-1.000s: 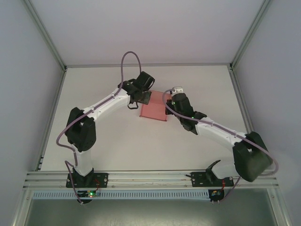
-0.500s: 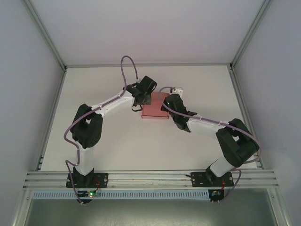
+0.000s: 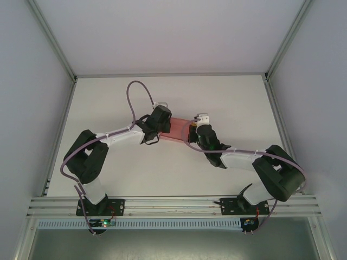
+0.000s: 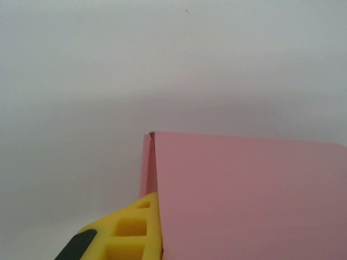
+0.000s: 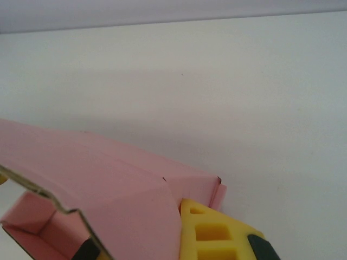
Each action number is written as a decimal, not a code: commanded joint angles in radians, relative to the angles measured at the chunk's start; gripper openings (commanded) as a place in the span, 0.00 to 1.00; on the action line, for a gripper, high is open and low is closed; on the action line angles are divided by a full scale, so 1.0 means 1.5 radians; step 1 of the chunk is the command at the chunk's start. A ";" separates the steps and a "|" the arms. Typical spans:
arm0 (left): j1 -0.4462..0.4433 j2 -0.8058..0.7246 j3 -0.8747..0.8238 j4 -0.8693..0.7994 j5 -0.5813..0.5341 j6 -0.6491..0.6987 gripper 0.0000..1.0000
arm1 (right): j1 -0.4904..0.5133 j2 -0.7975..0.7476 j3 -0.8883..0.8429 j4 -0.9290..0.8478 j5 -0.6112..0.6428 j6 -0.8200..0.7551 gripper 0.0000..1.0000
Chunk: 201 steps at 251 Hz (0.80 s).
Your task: Assemble paper box
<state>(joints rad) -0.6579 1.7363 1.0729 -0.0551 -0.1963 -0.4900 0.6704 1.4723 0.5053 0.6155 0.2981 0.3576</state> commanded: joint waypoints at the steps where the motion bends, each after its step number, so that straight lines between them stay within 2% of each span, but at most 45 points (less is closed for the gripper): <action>1: -0.023 0.012 -0.040 0.032 0.093 -0.030 0.11 | 0.012 0.018 -0.034 -0.016 -0.054 -0.021 0.00; 53: -0.035 0.015 -0.052 0.004 0.081 -0.040 0.10 | 0.020 0.037 -0.083 0.028 -0.044 -0.027 0.00; 98: -0.045 -0.004 -0.079 -0.030 0.051 -0.042 0.10 | 0.039 0.054 -0.109 0.067 -0.078 -0.053 0.00; 146: -0.058 -0.020 -0.091 -0.065 0.021 -0.037 0.13 | 0.070 0.049 -0.109 0.036 -0.027 -0.076 0.00; 170: -0.063 -0.039 -0.082 -0.092 0.008 -0.032 0.19 | 0.072 0.041 -0.118 0.031 -0.017 -0.079 0.00; 188: -0.065 -0.058 -0.071 -0.120 0.004 -0.034 0.30 | 0.075 0.043 -0.114 0.017 -0.010 -0.091 0.00; 201: -0.065 -0.072 -0.053 -0.157 0.002 -0.034 0.34 | 0.081 0.046 -0.107 0.000 0.008 -0.095 0.00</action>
<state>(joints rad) -0.7288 1.6855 0.9466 -0.1326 -0.1989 -0.5343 0.7689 1.5196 0.3569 0.7811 0.3115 0.2485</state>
